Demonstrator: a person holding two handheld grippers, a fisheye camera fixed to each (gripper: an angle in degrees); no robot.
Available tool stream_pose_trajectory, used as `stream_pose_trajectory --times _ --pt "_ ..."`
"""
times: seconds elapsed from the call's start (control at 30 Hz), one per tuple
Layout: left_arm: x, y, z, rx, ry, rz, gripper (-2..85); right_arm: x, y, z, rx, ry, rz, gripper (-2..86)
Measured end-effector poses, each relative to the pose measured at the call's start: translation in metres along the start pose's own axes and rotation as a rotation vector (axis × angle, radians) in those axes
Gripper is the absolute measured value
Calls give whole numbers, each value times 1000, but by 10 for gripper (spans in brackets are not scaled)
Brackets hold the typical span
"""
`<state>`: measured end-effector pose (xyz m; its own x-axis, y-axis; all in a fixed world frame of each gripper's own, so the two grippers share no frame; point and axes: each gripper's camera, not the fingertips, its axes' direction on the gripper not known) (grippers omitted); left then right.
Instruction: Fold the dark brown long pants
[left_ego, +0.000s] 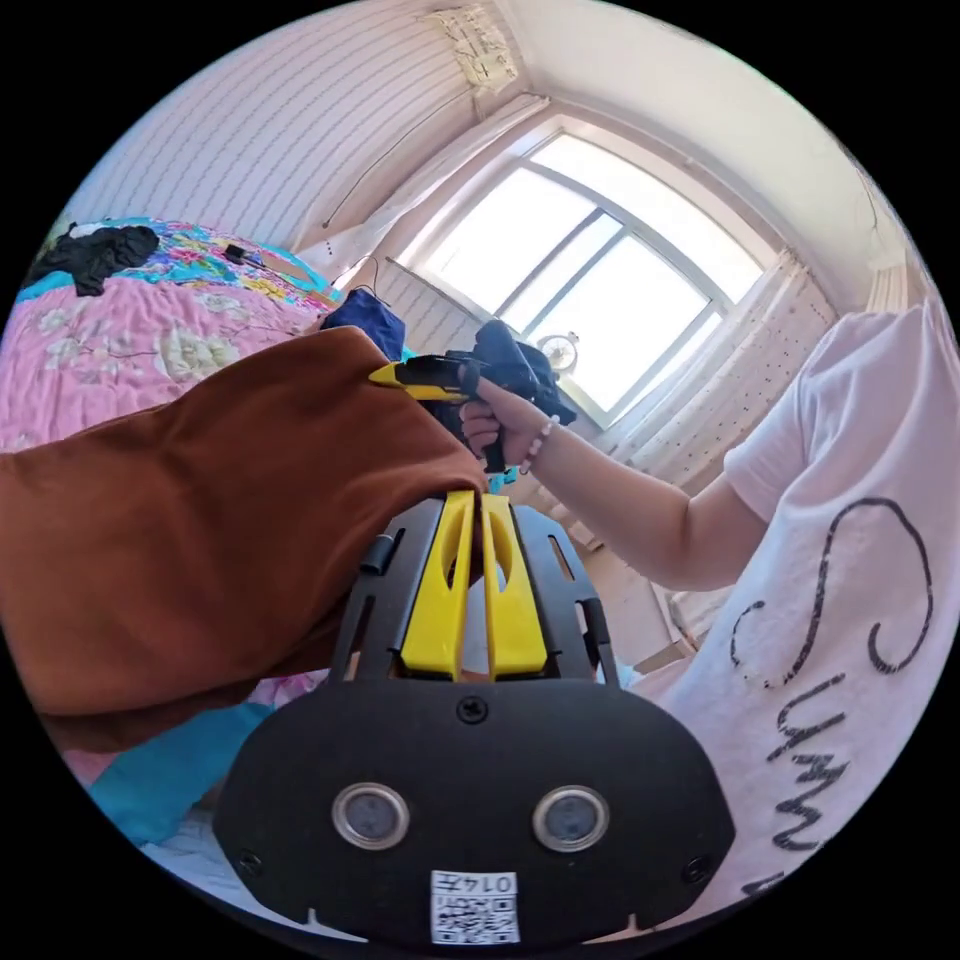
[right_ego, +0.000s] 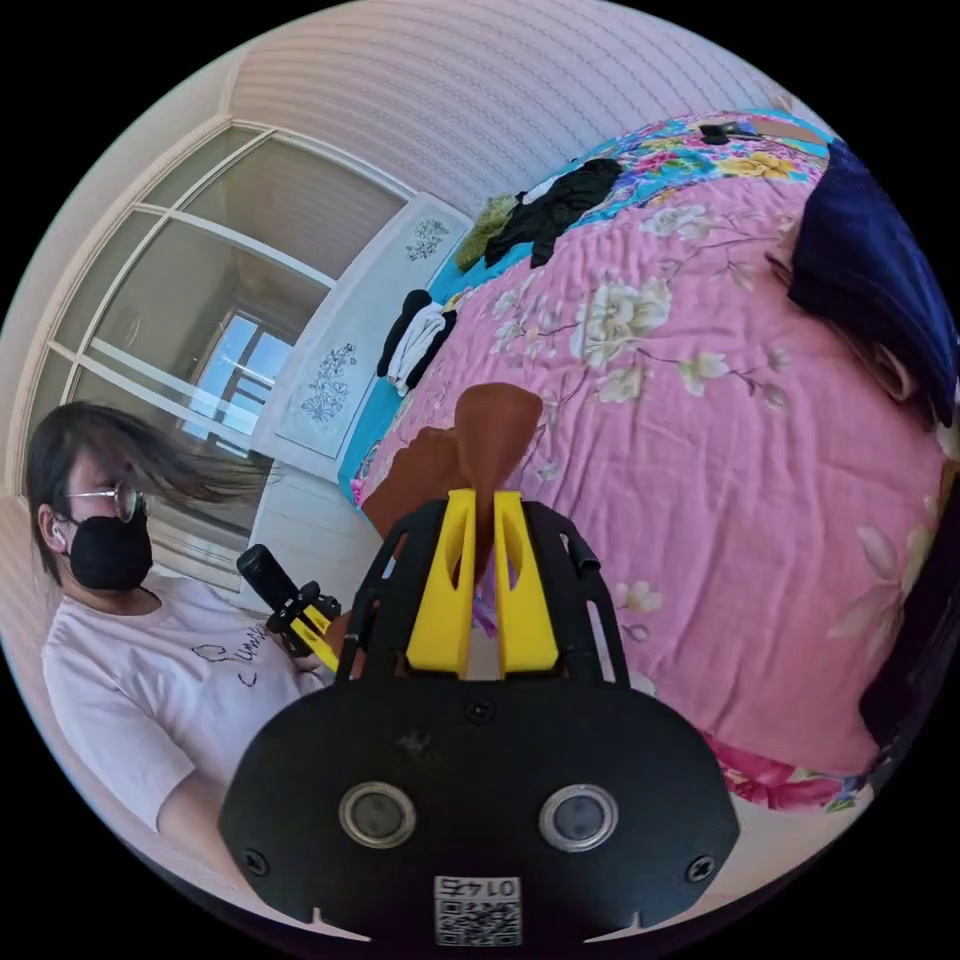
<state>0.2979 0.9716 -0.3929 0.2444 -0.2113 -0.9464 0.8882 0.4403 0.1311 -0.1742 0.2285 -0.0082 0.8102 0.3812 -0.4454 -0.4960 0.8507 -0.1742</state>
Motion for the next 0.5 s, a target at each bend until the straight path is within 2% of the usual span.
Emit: stream_pose_trajectory --times 0.1,0.17,0.23,0.3,0.33,0.47,0.5 --pt "-14 -1 -19 66 -9 -47 -10 15 23 -30 86 -40 53 22" --pt "-27 5 -59 148 -48 -110 -10 12 20 -23 91 -106 13 25" --pt "-36 15 -99 222 -110 -165 -9 -5 0 7 62 -281 -81 32" --pt "-42 28 -137 275 -236 -215 -8 -28 -18 46 14 -377 -144 43" --pt "-49 40 -161 289 -354 -286 -6 -48 -28 75 -11 -397 -184 53" --pt "-82 85 -207 299 -726 -553 -7 -81 -46 154 -73 -361 -232 26" --pt "-84 89 -211 318 -754 -565 -8 -80 -48 167 -95 -355 -206 18"
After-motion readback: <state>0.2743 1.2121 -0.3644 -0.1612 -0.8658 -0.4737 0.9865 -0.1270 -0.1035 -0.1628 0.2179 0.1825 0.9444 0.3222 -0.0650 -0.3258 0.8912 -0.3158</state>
